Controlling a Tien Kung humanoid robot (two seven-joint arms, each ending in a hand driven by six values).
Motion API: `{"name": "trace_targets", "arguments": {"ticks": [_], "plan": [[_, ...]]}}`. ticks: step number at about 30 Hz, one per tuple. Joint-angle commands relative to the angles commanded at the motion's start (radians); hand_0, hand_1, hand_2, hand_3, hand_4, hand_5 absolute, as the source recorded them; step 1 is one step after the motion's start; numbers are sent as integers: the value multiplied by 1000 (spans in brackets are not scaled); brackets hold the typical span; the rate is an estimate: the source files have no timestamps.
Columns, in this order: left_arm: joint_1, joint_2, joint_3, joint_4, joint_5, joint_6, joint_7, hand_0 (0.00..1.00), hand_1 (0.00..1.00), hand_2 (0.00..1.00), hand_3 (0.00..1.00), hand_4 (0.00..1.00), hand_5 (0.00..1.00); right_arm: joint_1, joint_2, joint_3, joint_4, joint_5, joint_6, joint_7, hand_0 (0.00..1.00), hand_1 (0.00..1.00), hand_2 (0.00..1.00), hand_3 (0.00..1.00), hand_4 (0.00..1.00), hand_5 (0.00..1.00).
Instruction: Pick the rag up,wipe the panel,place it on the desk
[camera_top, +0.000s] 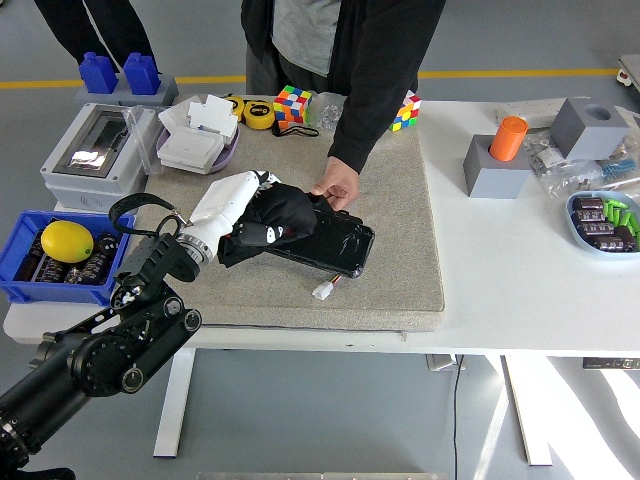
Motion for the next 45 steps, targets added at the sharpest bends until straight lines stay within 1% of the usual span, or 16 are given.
{"name": "trace_targets", "arguments": {"ticks": [7,12,24,29,32,39,45], "plan": [[-16,-15,93,-12,-17,0,4,249,375,466,561,735,2,-2,-1,-4,-1,0,0,0,591,604,537,533,903,355],[-32,-29,144,-12,-26,0,5,250,375,466,561,735,2,-1,-2,-5,0,1,0,0,591,604,537,534,904,356],[-63,-71,205,-16,-37,6,-1,250,372,464,561,735,2,-3,-5,-11,0,4,0,0,590,604,537,533,904,357],[-69,-77,209,-12,-36,8,-1,250,372,464,561,735,2,-3,-5,-12,0,4,0,0,590,604,537,533,904,357],[-71,-76,202,-5,-35,8,-2,250,370,463,561,734,2,-1,-5,-10,0,3,0,0,590,604,537,534,905,357],[-70,-60,165,16,-26,10,-4,249,367,463,561,734,2,-1,-3,-5,1,2,0,0,591,604,537,534,905,358],[-65,-41,110,35,-10,11,-7,247,368,463,561,735,2,-1,-1,-3,1,1,0,0,591,604,537,534,905,359]]}}
